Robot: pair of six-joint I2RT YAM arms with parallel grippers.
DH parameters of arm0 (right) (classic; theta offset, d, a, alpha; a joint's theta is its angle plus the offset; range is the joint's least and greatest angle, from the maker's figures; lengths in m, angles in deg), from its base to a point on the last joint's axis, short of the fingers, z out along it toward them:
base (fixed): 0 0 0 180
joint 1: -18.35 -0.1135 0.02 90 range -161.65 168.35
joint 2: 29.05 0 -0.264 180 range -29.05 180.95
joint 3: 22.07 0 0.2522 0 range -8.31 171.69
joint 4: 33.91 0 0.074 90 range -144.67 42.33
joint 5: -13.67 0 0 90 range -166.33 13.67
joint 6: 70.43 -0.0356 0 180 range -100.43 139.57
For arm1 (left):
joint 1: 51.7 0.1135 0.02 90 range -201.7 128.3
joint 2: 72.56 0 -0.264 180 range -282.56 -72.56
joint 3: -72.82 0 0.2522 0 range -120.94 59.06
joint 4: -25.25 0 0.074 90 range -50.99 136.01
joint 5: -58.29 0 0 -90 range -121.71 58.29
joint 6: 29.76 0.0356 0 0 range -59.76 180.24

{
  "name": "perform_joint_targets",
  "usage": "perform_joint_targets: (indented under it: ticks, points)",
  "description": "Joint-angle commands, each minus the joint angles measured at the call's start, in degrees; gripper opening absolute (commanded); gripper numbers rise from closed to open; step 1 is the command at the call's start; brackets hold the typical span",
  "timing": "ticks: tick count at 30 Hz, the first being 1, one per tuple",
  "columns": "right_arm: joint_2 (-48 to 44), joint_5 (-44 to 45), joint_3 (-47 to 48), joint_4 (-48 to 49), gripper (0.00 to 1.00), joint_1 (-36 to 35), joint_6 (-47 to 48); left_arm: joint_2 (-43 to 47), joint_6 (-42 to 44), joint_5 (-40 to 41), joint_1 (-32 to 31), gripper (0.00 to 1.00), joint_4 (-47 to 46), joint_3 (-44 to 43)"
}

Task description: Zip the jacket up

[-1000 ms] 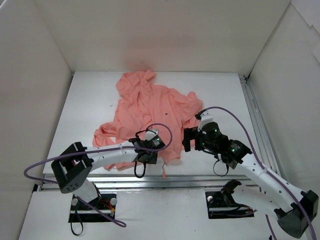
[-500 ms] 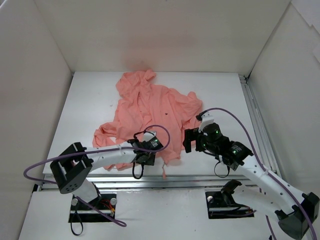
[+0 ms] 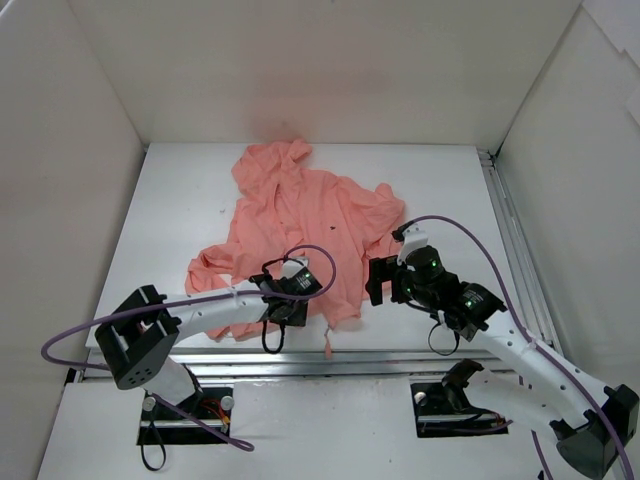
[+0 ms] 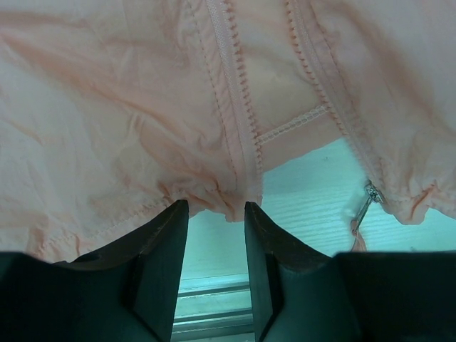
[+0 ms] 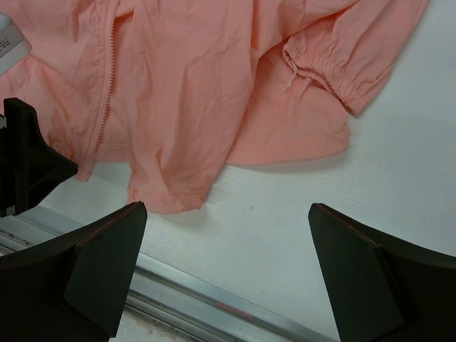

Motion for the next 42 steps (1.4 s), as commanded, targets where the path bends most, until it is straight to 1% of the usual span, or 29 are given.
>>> perform_joint_targets:
  ticks: [1, 9, 15, 21, 23, 24, 29, 30, 31, 33, 34, 38, 39, 41, 42]
  points:
    - [-0.08, 0.20, 0.33, 2.15, 0.98, -0.53, -0.19, 0.69, 1.29, -1.00, 0.49, 0.33, -0.34, -0.31]
    - [0.36, 0.46, 0.33, 2.15, 0.98, -0.71, -0.28, -1.24, 1.47, -2.15, 0.49, 0.31, -1.05, -0.57]
    - [0.36, 0.37, 0.25, 2.15, 0.98, -0.62, -0.19, -2.82, 0.94, -2.06, 0.49, 0.28, -1.05, -0.13]
    - [0.10, 0.46, 0.25, 2.06, 0.98, -0.44, -0.19, -3.97, 0.67, -2.59, 1.02, 0.15, -3.33, 1.10]
    - [0.19, 0.20, 0.25, 2.06, 0.97, -0.62, 0.25, -4.23, 0.67, -2.68, 1.02, 0.08, -3.42, 1.19]
    - [0.19, 0.11, 0.33, 2.06, 0.98, -0.79, 0.42, -4.06, 0.59, -2.59, 1.02, 0.00, -3.33, 1.19]
    - [1.24, -2.00, 2.43, 1.54, 0.96, -1.58, 2.18, -0.37, 0.94, -1.01, 1.55, 0.00, -1.05, -0.83]
    - [1.76, -2.00, 3.14, 1.19, 0.95, -2.28, 2.36, 1.03, 1.37, -0.83, 1.55, 0.00, 0.17, -1.27]
    - [2.99, -2.09, 3.67, 0.31, 0.91, -2.38, 3.06, 1.74, 1.64, -0.66, 2.15, 0.00, 0.70, -2.49]
    - [4.48, -1.65, 5.60, -0.66, 0.86, -3.69, 3.76, 3.75, 2.25, 0.22, 2.16, 0.00, 2.80, -3.73]
    - [6.32, -1.56, 6.04, -1.62, 0.82, -4.30, 4.37, 4.55, 2.34, 0.40, 2.16, 0.00, 3.25, -4.69]
    - [10.03, -1.12, 7.89, -2.42, 0.75, -7.47, 4.73, 7.98, 2.17, 0.40, 3.30, 0.00, 4.40, -5.67]
    - [10.99, -1.30, 8.07, -2.42, 0.69, -8.78, 4.38, 9.29, 1.99, 0.40, 3.30, 0.00, 4.40, -5.58]
    - [11.70, -1.47, 8.77, -2.33, 0.63, -10.54, 3.94, 10.70, 1.12, 0.22, 3.30, 0.00, 4.58, -5.23]
    - [12.83, -1.47, 9.03, -2.33, 0.58, -11.07, 3.77, 11.93, 0.94, 0.22, 3.82, 0.00, 4.40, -4.45]
